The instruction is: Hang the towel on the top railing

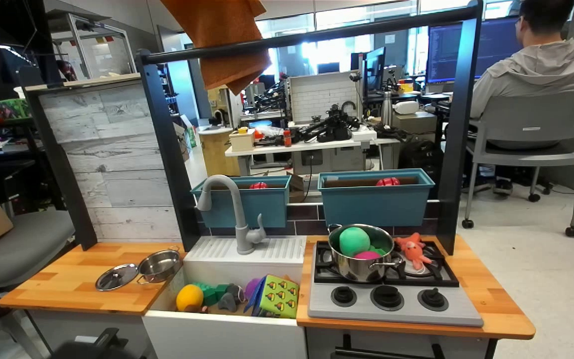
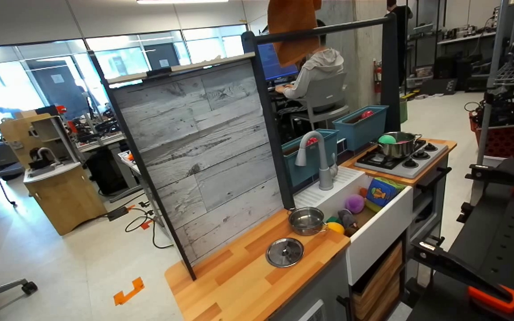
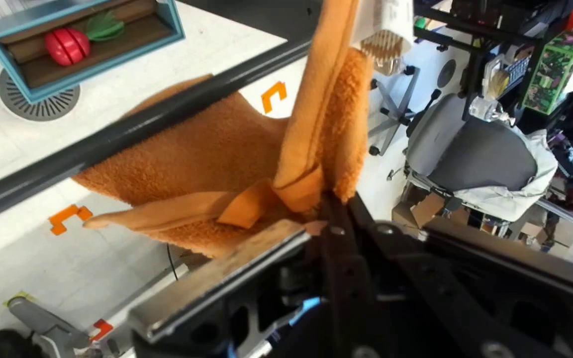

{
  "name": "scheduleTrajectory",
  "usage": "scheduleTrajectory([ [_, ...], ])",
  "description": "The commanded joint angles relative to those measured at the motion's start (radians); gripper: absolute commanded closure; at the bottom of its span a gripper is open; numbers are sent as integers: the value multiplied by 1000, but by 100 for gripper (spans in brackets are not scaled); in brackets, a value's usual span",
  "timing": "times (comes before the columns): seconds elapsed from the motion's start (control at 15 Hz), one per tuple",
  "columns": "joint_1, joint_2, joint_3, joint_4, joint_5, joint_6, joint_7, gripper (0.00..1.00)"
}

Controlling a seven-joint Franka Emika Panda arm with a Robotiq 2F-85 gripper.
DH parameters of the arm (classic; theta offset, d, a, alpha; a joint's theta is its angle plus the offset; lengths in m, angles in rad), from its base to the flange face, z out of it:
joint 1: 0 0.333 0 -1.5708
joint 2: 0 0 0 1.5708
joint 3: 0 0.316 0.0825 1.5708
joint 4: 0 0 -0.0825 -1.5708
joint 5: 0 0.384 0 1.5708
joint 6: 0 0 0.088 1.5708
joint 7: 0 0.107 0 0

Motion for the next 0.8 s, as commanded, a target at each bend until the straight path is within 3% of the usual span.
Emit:
scheduleTrajectory([
  [0.0,-45,-22,9,-80,22,-91,-17,99],
  [0.4,-69,-5,-14,-258,-1,-147,2,99],
  [0.73,-65,-16,-61,-416,-31,-94,-6,99],
])
